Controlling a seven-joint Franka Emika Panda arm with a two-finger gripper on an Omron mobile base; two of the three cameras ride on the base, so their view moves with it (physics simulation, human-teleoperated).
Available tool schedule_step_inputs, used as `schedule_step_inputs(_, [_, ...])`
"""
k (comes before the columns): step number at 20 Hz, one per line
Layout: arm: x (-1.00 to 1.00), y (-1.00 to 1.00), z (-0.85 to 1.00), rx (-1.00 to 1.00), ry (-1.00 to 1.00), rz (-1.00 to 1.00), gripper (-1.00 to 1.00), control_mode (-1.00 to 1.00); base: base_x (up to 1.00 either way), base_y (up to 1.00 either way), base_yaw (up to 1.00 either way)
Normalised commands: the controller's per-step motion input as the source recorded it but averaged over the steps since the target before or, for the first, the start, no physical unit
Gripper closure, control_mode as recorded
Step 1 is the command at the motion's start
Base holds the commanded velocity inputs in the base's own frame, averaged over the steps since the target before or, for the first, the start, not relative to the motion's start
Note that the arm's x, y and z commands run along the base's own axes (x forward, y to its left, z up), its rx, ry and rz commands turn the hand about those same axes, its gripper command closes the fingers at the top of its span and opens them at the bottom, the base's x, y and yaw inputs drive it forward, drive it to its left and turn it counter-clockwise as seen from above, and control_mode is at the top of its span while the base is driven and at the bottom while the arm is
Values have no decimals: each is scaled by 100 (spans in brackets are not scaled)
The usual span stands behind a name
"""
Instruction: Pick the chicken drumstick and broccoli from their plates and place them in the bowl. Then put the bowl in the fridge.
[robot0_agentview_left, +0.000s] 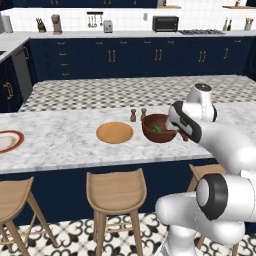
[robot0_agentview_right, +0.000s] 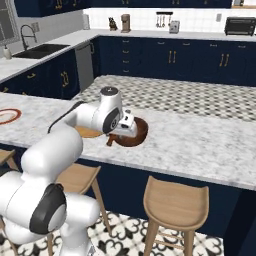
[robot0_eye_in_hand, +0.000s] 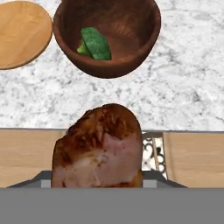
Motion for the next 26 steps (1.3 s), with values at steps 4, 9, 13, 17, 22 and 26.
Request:
schedule_step_inputs(4, [25,-1,0,0,0,1,100,-100,75,-9,6])
schedule_step_inputs(9, [100,-22,0,6,13,0,100,-100,0,0,0])
schedule_step_inputs(13, [100,-27,-21,5,4,0,100,-100,0,0,0])
schedule_step_inputs(17, [100,-2,-39,0,0,0,100,-100,0,0,0])
schedule_step_inputs(22, [93,0,-44,0,1,-1,100,-100,0,0,0])
schedule_step_inputs(26, [45,0,-61,0,0,-1,100,-100,0,0,0])
